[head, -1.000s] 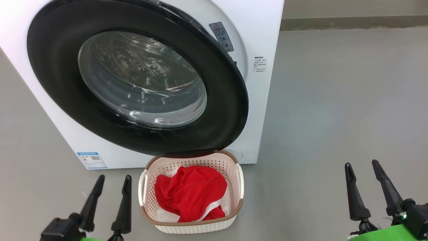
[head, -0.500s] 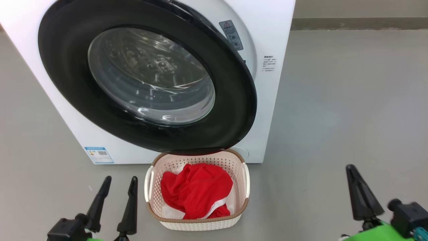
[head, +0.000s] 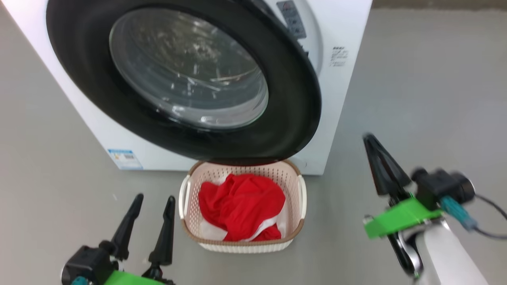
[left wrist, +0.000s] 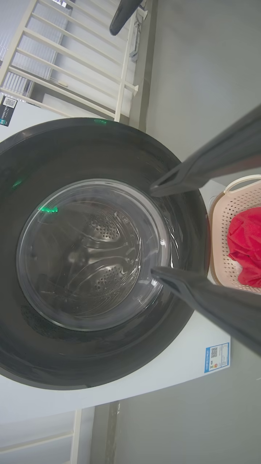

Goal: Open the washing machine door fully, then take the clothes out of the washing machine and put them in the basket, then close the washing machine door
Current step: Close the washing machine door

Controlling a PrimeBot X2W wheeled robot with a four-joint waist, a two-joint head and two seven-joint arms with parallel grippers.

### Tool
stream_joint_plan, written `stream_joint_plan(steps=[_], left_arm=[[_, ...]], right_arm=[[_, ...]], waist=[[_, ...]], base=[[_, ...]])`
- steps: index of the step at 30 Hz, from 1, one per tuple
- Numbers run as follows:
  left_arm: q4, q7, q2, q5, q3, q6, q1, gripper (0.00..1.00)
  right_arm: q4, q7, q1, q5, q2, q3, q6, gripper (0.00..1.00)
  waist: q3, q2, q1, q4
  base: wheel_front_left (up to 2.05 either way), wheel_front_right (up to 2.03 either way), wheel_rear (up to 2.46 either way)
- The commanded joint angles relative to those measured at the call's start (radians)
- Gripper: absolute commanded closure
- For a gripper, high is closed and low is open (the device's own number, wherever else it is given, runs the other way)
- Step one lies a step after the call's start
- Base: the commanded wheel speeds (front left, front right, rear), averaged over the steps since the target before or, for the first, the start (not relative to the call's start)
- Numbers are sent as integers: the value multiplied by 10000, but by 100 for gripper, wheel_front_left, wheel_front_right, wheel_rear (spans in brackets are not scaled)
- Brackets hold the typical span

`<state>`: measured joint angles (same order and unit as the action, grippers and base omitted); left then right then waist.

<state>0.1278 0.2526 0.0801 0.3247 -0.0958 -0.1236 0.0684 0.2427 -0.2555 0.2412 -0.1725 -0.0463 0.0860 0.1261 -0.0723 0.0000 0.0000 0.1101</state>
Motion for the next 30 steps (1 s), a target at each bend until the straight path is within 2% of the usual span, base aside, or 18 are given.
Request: stream_joint_plan(steps=[1, 10, 16, 30], left_arm=[[-333, 91, 107, -71, 295, -56, 457, 0], [-611, 91, -10, -58, 8, -65, 1094, 0], [-649, 91, -106, -30, -61, -68, 1366, 0], [-736, 91, -225, 10, -218, -70, 1750, 0]], right_arm=[[-85, -63, 607, 128, -39, 359, 46, 100], [1180, -63, 2893, 566, -65, 1218, 46, 100], [1815, -63, 4025, 549, -373, 1817, 46, 100], [2175, -63, 5628, 649, -904, 1356, 46, 100]], waist=[[-506, 0, 0, 281], [-1735, 0, 0, 916], [-2357, 0, 0, 1254], [-3177, 0, 0, 1515]], base=[[0, 0, 0], [0, 0, 0], [0, 0, 0], [0, 0, 0]])
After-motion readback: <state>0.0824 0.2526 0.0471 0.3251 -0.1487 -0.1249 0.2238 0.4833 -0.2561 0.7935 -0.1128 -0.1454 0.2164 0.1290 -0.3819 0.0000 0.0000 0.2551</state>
